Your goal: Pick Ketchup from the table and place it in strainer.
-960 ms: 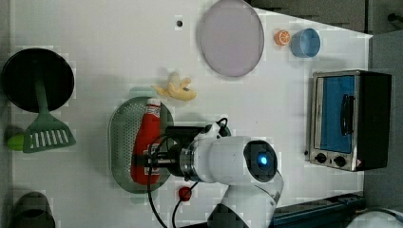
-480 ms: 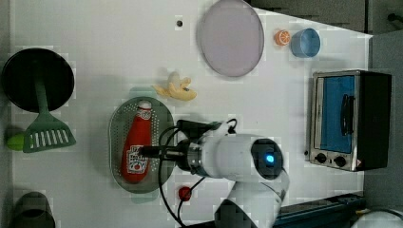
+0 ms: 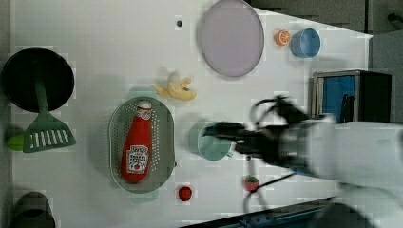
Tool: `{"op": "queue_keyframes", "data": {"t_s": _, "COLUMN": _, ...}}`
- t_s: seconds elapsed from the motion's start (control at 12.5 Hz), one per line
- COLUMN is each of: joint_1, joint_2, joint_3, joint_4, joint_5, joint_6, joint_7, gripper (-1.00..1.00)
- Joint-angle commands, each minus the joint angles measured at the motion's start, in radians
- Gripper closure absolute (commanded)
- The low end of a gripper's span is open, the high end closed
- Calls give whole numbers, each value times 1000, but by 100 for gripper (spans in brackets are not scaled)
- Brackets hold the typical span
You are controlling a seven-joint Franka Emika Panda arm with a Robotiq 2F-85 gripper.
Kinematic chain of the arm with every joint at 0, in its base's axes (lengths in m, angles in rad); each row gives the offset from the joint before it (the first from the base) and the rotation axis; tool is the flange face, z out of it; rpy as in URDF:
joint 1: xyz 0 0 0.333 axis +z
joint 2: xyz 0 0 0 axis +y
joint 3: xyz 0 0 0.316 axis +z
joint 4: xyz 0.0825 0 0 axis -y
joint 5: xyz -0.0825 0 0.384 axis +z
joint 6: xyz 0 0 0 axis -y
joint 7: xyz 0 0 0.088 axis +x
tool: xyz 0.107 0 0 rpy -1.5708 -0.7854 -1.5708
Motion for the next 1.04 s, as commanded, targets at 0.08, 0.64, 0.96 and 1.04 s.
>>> {"op": "queue_keyframes", "data": {"t_s": 0.08, "joint_1": -96, "joint_2": -72, "joint_3": -102, "joint_4": 76, "joint_5": 42, "joint_6": -200, "joint_7": -108, "gripper": -100}}
{"op": "queue_keyframes", "data": {"t_s": 0.64, "joint_1": -131, "joint_2": -156, "joint_3": -438, "joint_4": 154, "joint_5": -26, "joint_6": -347, "joint_7": -181, "gripper": -100}}
{"op": "queue_keyframes", "data": {"t_s": 0.96, "joint_1": -131, "joint_2": -138, "joint_3": -466, "joint_4": 201, "joint_5": -144, "joint_6": -345, "joint_7": -179, "gripper": -100}}
{"op": "queue_keyframes", "data": {"t_s": 1.04, "joint_1": -131, "joint_2": -137, "joint_3": -465, "joint_4": 210, "joint_5": -133, "joint_6": -355, "joint_7": -178, "gripper": -100}}
